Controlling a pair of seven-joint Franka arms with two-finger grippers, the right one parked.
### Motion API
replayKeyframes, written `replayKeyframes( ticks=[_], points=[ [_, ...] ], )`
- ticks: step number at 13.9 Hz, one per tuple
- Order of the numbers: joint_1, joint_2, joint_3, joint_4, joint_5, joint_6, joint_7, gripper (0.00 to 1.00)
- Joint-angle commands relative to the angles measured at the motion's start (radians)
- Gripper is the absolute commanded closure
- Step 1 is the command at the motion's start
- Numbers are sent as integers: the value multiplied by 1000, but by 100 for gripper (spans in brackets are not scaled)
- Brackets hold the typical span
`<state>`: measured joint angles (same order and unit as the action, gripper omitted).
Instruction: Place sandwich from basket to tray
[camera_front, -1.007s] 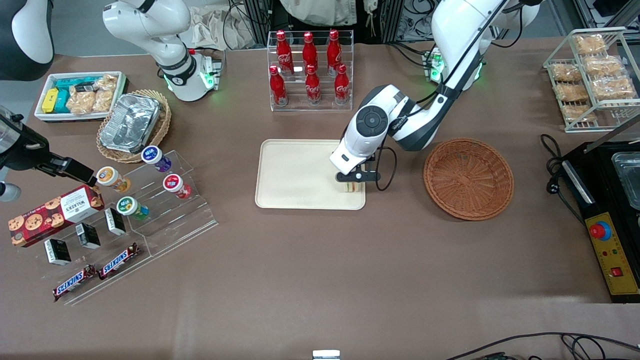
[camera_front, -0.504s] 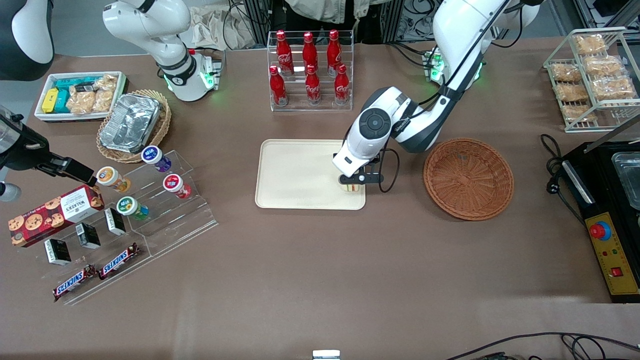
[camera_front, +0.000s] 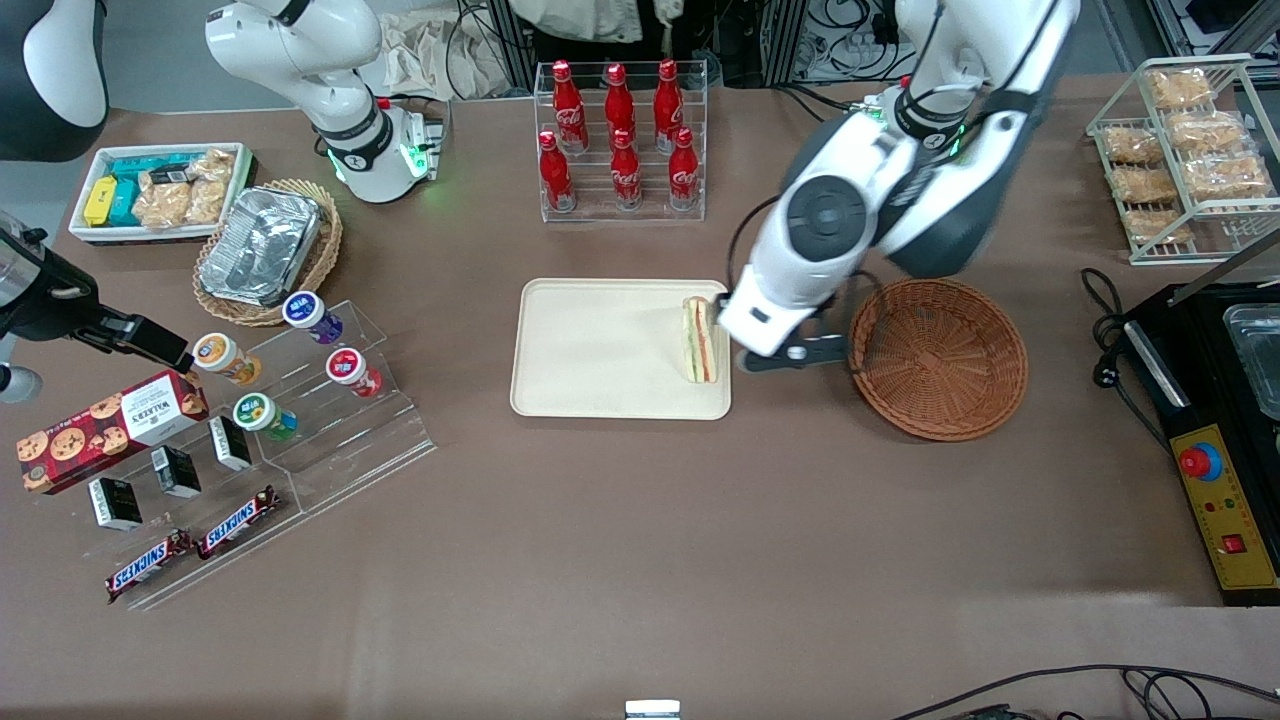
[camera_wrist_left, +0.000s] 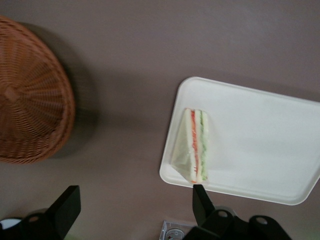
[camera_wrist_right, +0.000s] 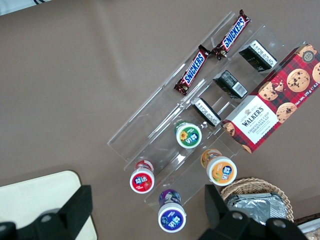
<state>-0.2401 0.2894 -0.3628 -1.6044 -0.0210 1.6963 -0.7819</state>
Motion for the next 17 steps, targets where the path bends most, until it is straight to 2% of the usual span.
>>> replayKeyframes(
  ticks=[1,4,6,7,11,13,17],
  points=[
    [93,-85,-8,8,7,-81,2,1],
    [206,-136,-5,8,41,-125,177,1],
    [257,-159,-5,8,137,-139,298,1],
    [292,-170,-7,8,162,-139,373,1],
    [386,-213,-2,14,171,-139,556,1],
    [355,-243,107,12,170,-139,701,1],
    [190,-320,394,8,138,-173,976,1]
  ],
)
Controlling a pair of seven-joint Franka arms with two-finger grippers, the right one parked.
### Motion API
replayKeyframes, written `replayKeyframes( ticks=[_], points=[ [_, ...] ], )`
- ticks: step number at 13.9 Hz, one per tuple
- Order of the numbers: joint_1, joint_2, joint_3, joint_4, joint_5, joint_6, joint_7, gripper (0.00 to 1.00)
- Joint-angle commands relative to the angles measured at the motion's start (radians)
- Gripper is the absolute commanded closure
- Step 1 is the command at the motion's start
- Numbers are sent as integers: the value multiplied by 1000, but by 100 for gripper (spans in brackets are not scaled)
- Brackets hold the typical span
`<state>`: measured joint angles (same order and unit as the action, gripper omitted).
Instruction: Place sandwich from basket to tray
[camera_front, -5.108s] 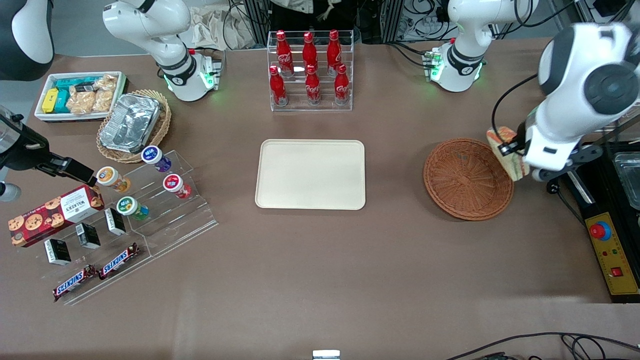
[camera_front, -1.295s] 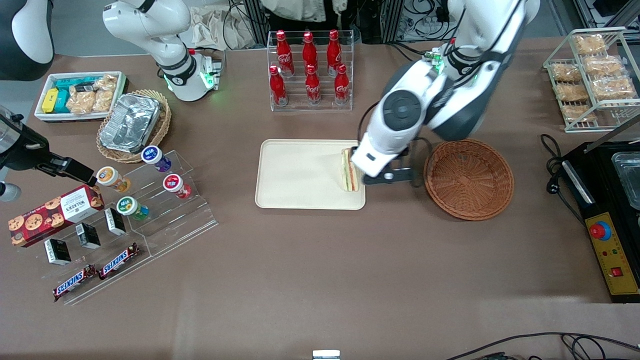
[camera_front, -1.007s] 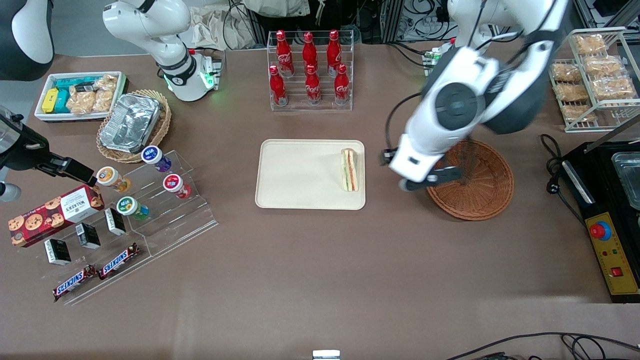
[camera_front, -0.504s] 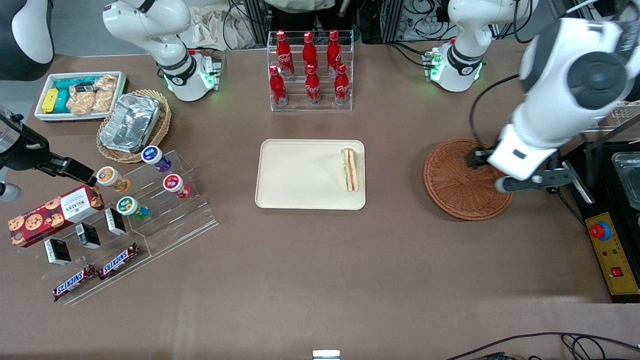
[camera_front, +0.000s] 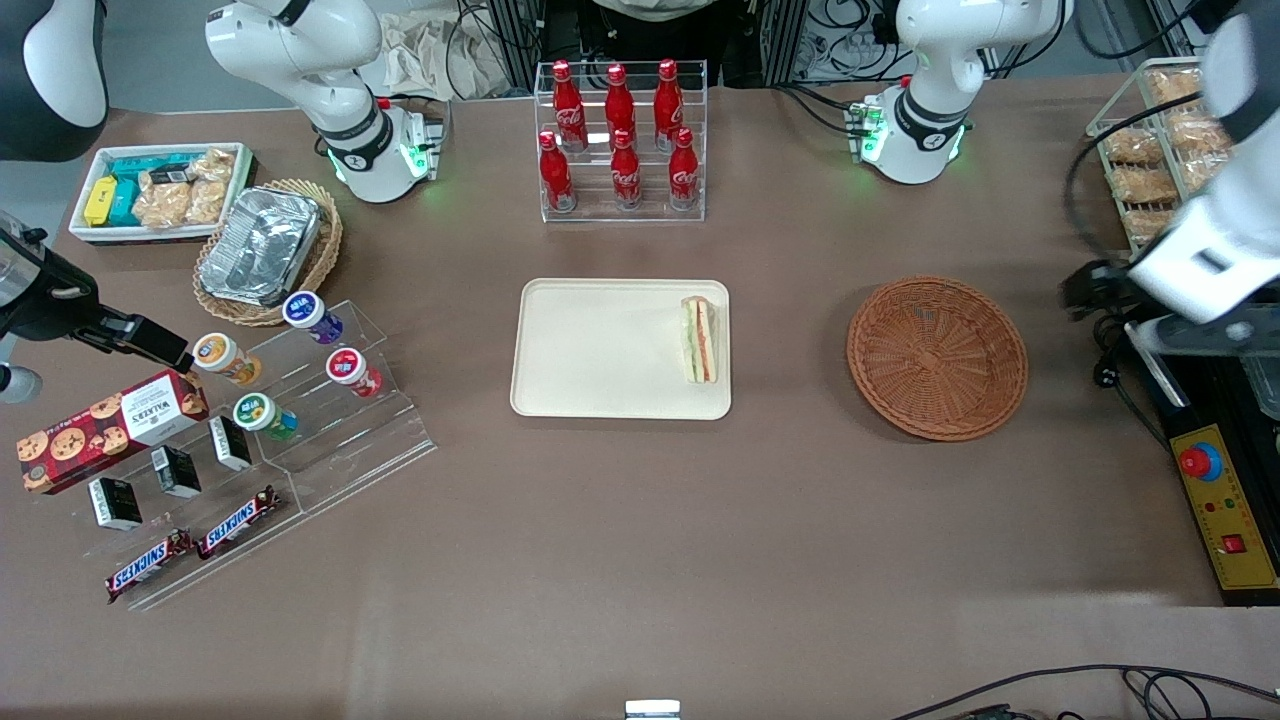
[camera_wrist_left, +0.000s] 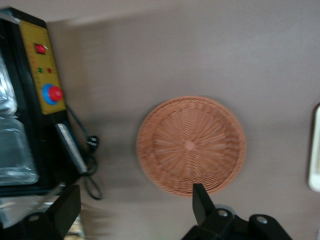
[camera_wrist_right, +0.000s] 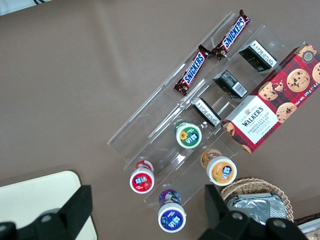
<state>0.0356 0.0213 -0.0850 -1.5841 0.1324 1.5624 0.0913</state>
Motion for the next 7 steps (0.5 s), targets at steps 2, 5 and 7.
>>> replayKeyframes(
  ticks=[2,5,7],
  points=[
    [-176,-78,259,-13,-91,-64,165,1],
    [-200,-80,292,-5,-122,-70,145,1],
    [-177,-78,272,-2,-138,-70,143,1]
  ],
)
